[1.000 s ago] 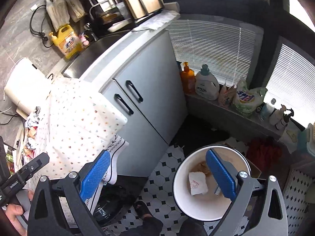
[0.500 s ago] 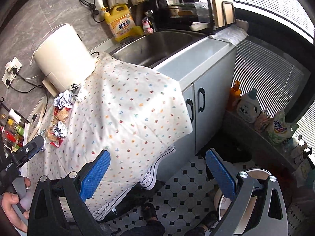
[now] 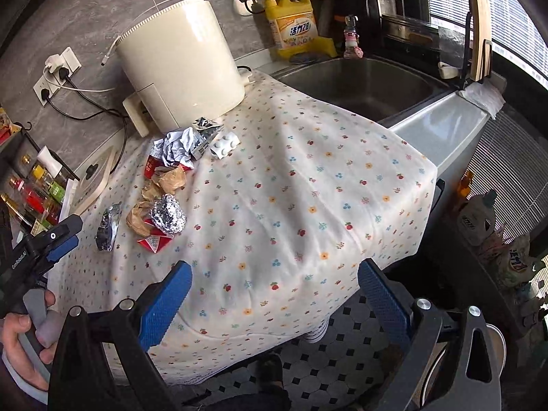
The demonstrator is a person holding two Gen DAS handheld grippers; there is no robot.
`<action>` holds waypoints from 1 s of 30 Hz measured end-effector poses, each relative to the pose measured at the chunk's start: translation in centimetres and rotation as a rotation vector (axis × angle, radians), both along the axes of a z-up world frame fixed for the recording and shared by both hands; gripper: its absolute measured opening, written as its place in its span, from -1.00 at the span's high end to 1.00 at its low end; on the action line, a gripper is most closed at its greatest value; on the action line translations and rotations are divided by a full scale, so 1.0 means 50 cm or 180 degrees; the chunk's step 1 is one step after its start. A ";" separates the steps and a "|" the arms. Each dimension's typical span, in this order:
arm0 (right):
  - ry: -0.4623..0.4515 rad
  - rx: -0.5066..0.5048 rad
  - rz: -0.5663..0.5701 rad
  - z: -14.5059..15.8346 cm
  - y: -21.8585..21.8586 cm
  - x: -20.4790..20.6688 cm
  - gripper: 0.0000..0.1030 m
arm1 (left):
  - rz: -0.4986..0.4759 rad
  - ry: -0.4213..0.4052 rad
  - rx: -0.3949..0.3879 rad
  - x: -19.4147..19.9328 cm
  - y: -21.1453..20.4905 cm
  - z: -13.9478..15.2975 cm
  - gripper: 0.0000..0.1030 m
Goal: Collect trash
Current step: 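Return both tools to the counter trash, then grasp the foil snack bag with the left gripper while the right gripper grasps a foil ball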
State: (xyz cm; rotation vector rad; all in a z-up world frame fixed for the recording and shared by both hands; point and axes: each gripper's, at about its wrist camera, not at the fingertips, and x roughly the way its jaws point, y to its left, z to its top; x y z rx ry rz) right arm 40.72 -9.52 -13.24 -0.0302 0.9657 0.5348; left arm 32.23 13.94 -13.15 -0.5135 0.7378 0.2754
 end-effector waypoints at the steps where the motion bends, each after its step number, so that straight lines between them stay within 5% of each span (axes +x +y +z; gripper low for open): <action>1: -0.0010 0.0005 0.0011 0.000 0.013 -0.001 -0.85 | 0.0023 0.0023 0.0016 -0.001 0.014 -0.004 -0.88; 15: 0.0129 0.0107 -0.0220 -0.034 0.073 -0.015 -0.85 | -0.0155 0.0577 0.0149 0.067 0.100 -0.102 -0.78; 19: 0.0170 0.0072 -0.0058 -0.037 0.104 -0.014 -0.83 | -0.0190 0.0657 0.0198 0.075 0.101 -0.122 -0.25; 23: 0.0252 0.0088 0.0157 -0.037 0.147 0.000 -0.54 | -0.0167 0.0576 0.0105 0.059 0.110 -0.116 0.26; 27: 0.0300 0.0045 0.0362 -0.041 0.193 0.020 -0.25 | -0.0027 0.0492 0.0045 0.017 0.126 -0.105 0.52; 30: 0.0340 0.0045 0.0456 -0.045 0.222 0.037 -0.22 | 0.0100 0.0413 -0.0016 -0.021 0.139 -0.096 0.56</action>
